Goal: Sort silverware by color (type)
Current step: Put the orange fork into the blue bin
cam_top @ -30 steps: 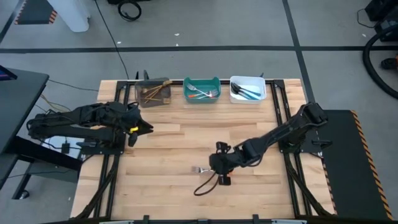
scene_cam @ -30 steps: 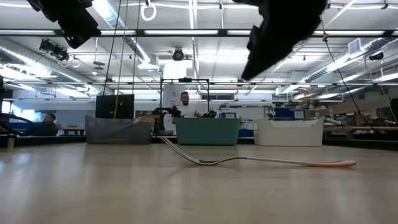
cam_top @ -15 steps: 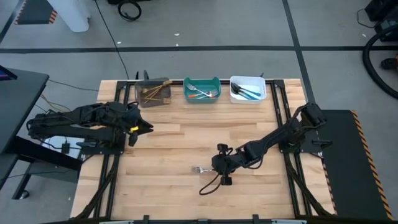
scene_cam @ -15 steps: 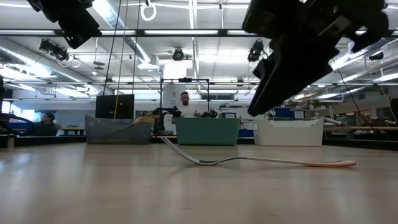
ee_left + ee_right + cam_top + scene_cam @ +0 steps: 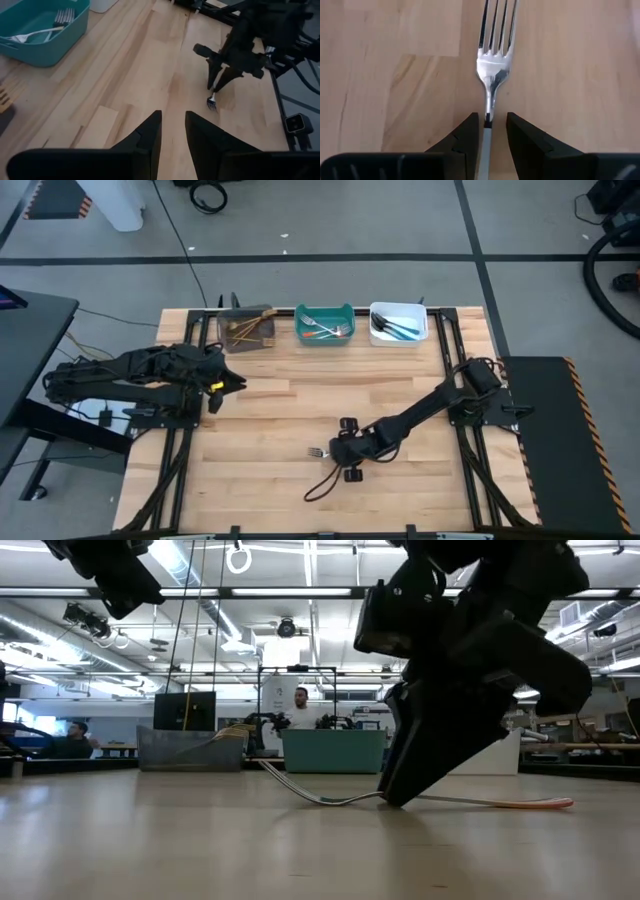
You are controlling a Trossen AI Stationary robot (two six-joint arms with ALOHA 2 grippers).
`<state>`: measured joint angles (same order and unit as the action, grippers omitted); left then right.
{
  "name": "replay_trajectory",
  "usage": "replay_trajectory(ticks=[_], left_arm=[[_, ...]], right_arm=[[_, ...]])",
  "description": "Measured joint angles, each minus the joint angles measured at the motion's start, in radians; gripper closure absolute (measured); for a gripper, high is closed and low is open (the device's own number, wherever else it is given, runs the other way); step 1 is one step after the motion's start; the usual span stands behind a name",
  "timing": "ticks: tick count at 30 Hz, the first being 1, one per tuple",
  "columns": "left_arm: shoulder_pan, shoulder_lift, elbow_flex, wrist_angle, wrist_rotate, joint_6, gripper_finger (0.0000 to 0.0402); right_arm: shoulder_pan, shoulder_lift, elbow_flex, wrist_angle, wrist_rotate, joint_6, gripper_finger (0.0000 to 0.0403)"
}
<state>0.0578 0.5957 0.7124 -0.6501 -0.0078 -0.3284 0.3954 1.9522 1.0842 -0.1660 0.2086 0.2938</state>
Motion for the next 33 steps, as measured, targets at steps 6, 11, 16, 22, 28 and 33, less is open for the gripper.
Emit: replay_trajectory(ticks=[6,11,16,22,28,33], left_arm=[[0.0,0.0,0.0,-0.005,-0.021,0.0,0.0308],[0.0,0.0,0.0,0.0,-0.025,-0.001,0.0308],[0.008,0.002,0.0,0.019,-0.109,-0.008,0.0308],[0.059,0.014,0.001,0.116,-0.288,0.008,0.0308],[0.145,0.034,0.001,0.304,-0.39,0.136,0.0308],[0.243,0.035,0.001,0.394,-0.392,0.183,0.0308]], right_arm=[[-0.013,0.052,0.082,-0.135,-0.02,0.101,0.0308],[-0.023,0.052,0.126,-0.198,-0.033,0.104,0.0385],[-0.066,0.054,0.185,-0.338,-0.076,0.03,0.0391],[-0.225,-0.01,0.194,-0.396,-0.018,-0.154,0.0393],[-0.521,-0.129,0.196,-0.322,-0.015,-0.278,0.0394],[-0.754,-0.205,0.198,-0.096,-0.085,-0.335,0.0394]])
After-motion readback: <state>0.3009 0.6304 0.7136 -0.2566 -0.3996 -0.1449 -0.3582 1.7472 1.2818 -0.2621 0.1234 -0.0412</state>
